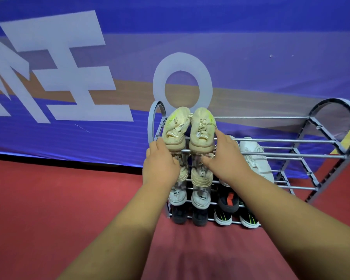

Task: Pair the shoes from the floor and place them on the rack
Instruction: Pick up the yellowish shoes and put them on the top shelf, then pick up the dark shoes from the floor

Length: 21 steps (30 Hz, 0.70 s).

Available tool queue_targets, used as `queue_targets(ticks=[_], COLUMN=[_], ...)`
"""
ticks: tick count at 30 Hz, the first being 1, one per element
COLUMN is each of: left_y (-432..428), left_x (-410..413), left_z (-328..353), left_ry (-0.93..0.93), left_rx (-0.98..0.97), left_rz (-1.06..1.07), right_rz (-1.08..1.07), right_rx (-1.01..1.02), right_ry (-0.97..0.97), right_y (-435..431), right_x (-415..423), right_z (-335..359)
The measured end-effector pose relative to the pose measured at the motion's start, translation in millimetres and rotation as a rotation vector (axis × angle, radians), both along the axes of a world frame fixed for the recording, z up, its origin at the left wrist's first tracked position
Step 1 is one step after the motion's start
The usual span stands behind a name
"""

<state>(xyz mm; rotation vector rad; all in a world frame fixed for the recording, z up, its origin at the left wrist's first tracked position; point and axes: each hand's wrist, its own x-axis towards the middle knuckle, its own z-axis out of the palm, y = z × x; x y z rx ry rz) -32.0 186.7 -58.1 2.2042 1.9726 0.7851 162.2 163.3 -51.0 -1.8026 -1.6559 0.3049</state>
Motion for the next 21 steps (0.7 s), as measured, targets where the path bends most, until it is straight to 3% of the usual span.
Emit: queue_targets(ticks=[2, 4, 7, 13, 21], left_y=[-11.7, -22.0, -40.8, -80.3, -144.8], left_x=[2.9, 8.5, 20.2, 54.1, 99.8], left_z=[2.4, 10.5, 18.2, -18.2, -177.5], left_ry=[0.184, 0.331, 0.509, 0.375, 0.338], left_rx=[-0.149, -0.455, -0.773, -0.789, -0.935], left_rz=[0.099, 0.118, -0.139, -0.314, -0.375], right_rz=[-0.074, -0.151, -0.200, -0.238, -0.314], right_rx=[0.025, 0.033, -0.021, -0.205, -0.598], right_ry=[-0.033, -0.048, -0.005, 0.080, 0.131], right_y=[-21.0, -42.7, -72.4, -125.7, -202.5], right_x=[3.0, 8.0, 19.3, 47.6, 88.5], right_z=[-2.7, -7.0, -15.3, -54.7, -191.6])
